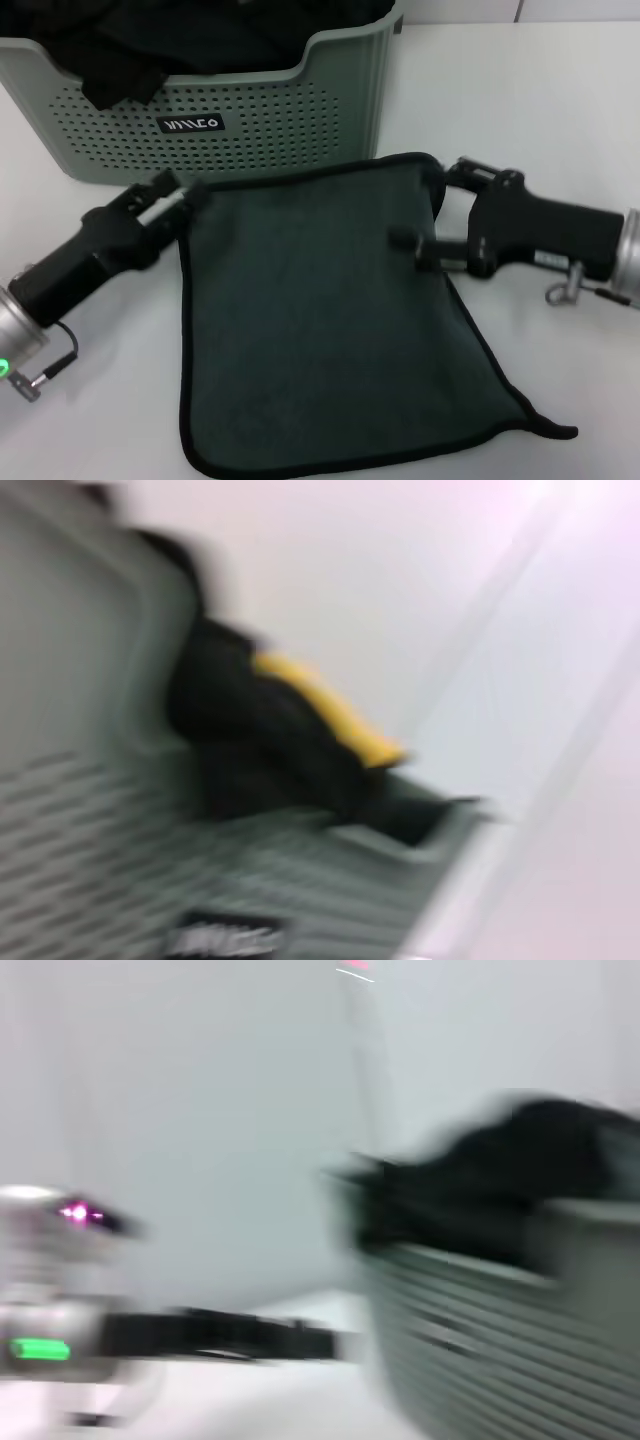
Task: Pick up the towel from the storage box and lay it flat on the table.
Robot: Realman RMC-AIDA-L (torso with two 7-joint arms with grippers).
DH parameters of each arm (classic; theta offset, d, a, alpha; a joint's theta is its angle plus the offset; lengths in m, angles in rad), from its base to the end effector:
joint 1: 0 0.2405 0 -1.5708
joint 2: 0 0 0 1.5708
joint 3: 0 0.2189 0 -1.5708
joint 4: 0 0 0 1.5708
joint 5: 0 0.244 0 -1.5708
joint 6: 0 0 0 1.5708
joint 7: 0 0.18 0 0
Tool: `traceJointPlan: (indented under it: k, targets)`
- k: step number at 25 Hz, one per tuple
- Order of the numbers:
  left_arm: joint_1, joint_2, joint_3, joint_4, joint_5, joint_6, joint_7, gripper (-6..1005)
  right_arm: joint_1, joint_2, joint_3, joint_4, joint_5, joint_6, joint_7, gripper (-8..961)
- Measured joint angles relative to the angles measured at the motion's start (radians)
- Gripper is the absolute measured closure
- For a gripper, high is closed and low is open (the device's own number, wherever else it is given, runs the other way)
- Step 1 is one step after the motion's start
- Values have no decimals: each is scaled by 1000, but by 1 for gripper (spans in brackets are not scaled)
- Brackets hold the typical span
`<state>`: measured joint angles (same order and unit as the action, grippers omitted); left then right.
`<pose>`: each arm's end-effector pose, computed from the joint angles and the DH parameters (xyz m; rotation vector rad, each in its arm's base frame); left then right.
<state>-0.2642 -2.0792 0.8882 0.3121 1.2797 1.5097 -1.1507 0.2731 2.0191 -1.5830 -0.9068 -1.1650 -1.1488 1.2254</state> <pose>-0.2967 0.2951 -0.0229 -2.1155 -0.9550 -1.1924 0.1734 0.3480 -0.0563 -2.6194 0.3506 0.8668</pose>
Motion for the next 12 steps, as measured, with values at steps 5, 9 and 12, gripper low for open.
traceJointPlan:
  k: [5,9,12]
  targets:
    - [-8,1,16,42,149,217,103,350,-13,-31,51,-4,-46,-392,-61,89]
    - [-18,9,17,92,245,384,109,353,-15,-52,157,-12,-84,-678,-20,91]
    - [-35,13,30,131,303,501,99,355,-20,-56,252,-14,-112,-875,7,92]
